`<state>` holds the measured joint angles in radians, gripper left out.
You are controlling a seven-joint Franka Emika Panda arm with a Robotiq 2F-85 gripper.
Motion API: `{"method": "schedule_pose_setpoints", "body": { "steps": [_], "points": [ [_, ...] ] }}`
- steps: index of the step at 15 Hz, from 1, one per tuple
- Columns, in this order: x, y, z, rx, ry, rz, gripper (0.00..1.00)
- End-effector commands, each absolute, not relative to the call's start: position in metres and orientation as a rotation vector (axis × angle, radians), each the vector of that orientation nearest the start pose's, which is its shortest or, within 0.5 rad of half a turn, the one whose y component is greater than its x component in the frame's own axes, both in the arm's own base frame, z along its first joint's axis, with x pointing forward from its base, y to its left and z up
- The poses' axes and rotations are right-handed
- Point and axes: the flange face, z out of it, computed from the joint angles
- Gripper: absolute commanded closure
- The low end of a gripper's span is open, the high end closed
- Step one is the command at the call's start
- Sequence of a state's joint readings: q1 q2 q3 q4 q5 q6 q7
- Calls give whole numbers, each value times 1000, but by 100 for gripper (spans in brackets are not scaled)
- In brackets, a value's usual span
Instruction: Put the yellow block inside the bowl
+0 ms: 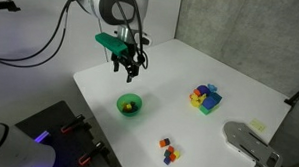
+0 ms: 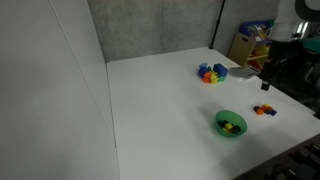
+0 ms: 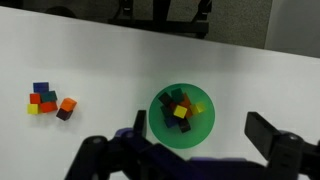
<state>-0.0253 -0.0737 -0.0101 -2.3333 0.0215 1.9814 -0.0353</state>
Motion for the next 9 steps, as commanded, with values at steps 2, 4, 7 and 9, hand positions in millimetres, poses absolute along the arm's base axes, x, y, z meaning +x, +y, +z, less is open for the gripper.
{"method": "schedule_pose_setpoints", "body": {
  "steps": [2, 4, 7, 9],
  "points": [
    [432, -31, 395, -3087, 183, 331, 0],
    [419, -34, 408, -3094, 242, 289, 0],
    [428, -34, 406, -3091, 204, 287, 0],
    [428, -33, 404, -3091, 202, 291, 0]
  ]
}}
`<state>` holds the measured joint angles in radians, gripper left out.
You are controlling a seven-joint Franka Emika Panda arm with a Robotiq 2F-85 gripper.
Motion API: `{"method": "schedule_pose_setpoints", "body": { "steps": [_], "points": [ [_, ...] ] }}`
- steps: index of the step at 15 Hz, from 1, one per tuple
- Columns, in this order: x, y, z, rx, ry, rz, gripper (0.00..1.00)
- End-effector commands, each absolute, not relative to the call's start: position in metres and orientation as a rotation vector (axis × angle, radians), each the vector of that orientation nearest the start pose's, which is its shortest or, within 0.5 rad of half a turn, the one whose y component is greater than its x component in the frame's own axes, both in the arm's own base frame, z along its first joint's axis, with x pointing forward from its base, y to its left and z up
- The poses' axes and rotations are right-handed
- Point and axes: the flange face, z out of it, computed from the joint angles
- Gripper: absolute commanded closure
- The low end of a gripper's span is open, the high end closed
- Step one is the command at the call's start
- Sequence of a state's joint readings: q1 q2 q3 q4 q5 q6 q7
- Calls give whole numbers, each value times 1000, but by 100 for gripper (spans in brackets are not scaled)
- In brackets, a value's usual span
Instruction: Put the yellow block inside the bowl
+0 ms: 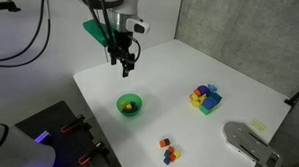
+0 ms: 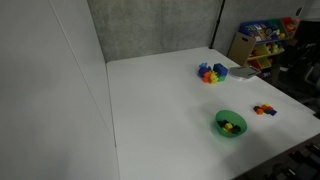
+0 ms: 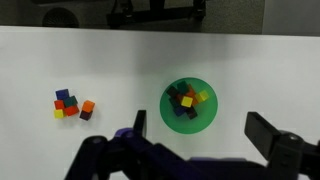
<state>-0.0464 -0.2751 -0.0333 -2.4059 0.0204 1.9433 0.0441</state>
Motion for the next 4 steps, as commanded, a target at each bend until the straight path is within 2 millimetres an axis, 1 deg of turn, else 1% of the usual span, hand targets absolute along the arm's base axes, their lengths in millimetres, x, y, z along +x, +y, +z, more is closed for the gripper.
{"method": "schedule_pose_setpoints", "body": {
  "steps": [1, 4],
  "points": [
    [429, -33, 401, -3090, 202, 301, 0],
    [429, -33, 397, -3089, 202, 316, 0]
  ]
}}
